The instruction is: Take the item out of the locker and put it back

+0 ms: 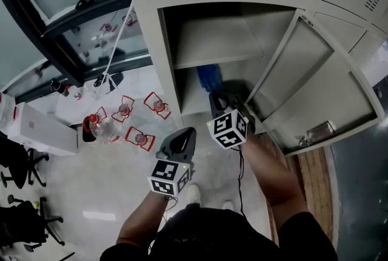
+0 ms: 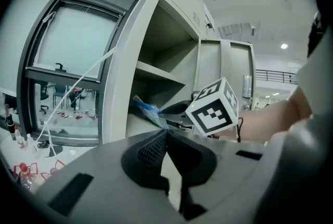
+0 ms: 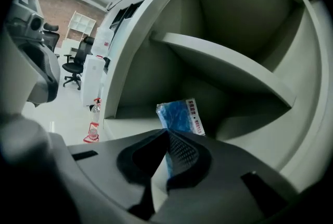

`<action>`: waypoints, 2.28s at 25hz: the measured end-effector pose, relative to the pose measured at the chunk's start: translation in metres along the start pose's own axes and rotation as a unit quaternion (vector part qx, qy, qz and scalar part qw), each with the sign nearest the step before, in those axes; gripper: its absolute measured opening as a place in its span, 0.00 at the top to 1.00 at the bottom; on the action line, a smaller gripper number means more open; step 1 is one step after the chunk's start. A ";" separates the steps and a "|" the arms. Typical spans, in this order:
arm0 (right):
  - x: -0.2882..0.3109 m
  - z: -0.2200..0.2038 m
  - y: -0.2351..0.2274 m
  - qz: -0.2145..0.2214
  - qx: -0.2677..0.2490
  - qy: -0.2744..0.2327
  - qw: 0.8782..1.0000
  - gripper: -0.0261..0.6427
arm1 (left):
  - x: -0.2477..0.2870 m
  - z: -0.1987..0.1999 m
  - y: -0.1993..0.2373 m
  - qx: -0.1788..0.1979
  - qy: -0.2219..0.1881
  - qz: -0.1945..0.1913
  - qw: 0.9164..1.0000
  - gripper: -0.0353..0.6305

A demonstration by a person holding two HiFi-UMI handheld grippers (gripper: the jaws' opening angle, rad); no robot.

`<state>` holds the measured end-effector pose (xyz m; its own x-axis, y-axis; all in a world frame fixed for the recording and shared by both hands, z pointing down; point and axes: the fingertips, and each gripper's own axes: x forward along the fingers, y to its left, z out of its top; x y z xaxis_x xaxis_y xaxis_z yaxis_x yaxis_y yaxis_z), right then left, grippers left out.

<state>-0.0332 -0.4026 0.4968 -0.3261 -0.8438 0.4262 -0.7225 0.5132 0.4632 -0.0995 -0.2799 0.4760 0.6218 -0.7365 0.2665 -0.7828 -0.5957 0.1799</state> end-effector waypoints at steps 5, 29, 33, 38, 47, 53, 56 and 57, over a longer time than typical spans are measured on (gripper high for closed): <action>0.017 -0.006 0.004 0.008 -0.027 0.024 0.999 0.95 | 0.003 -0.003 0.008 -0.002 0.006 -0.005 1.000 0.94; 0.061 -0.029 0.027 0.066 -0.059 0.108 0.990 0.95 | 0.011 -0.007 0.031 -0.010 0.014 -0.004 1.000 0.94; 0.062 -0.028 0.027 0.069 -0.056 0.108 0.990 0.95 | 0.010 -0.007 0.031 -0.010 0.014 -0.004 1.000 0.94; 0.061 -0.026 0.026 0.069 -0.054 0.094 0.992 0.92 | 0.009 -0.007 0.029 -0.010 0.014 -0.002 1.000 0.94; 0.052 -0.024 0.032 0.077 -0.053 0.083 0.992 0.84 | 0.003 -0.006 0.022 -0.007 0.011 0.005 1.000 0.94; 0.037 -0.024 0.037 0.084 -0.059 0.069 0.992 0.77 | -0.005 -0.006 0.011 -0.005 0.008 0.016 1.000 0.94; 0.026 -0.023 0.039 0.085 -0.062 0.057 0.993 0.76 | -0.008 -0.006 0.002 -0.005 0.007 0.020 1.000 0.94; 0.022 -0.022 0.039 0.084 -0.063 0.052 0.993 0.76 | -0.010 -0.006 -0.001 -0.005 0.006 0.022 1.000 0.94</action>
<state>-0.0549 -0.3973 0.5413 -0.3655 -0.7272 0.5811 -0.5797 0.6663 0.4692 -0.1049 -0.2702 0.4791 0.5859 -0.7584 0.2856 -0.8100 -0.5588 0.1778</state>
